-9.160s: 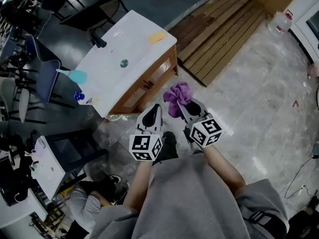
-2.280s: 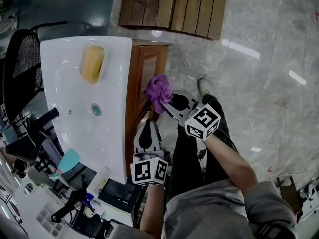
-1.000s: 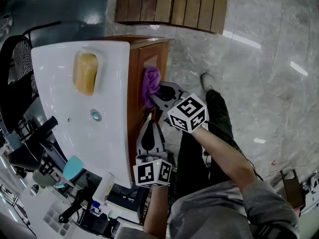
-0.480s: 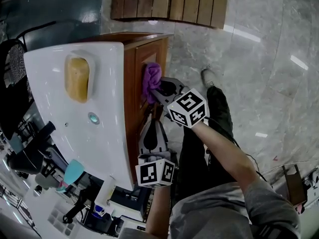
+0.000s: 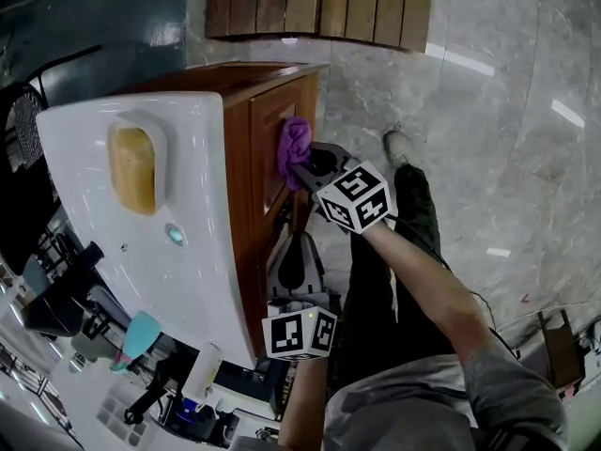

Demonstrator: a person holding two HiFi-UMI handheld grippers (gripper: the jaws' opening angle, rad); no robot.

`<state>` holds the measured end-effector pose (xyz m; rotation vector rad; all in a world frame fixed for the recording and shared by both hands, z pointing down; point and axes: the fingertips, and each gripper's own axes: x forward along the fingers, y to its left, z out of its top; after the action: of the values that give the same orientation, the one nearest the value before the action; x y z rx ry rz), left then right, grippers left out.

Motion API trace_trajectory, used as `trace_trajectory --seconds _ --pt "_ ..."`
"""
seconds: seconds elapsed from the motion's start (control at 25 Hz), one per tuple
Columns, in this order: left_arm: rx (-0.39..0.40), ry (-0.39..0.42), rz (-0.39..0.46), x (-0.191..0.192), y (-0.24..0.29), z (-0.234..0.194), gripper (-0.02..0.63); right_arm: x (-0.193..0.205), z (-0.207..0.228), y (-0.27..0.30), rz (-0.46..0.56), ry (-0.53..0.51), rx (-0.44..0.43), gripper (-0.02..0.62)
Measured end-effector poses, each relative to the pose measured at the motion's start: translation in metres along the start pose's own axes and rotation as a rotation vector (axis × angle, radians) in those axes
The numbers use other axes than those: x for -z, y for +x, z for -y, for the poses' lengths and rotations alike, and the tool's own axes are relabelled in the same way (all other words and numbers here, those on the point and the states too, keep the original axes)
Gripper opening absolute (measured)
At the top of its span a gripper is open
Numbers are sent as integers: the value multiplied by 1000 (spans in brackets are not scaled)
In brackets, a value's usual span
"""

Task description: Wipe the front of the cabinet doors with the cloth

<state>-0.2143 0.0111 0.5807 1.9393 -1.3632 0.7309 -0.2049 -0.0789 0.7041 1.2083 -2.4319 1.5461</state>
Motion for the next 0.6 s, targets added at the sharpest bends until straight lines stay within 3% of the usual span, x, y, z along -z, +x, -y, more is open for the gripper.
trace_trajectory --seconds 0.6 --pt "-16 14 -18 12 24 -10 8 30 41 18 -56 13 61 78"
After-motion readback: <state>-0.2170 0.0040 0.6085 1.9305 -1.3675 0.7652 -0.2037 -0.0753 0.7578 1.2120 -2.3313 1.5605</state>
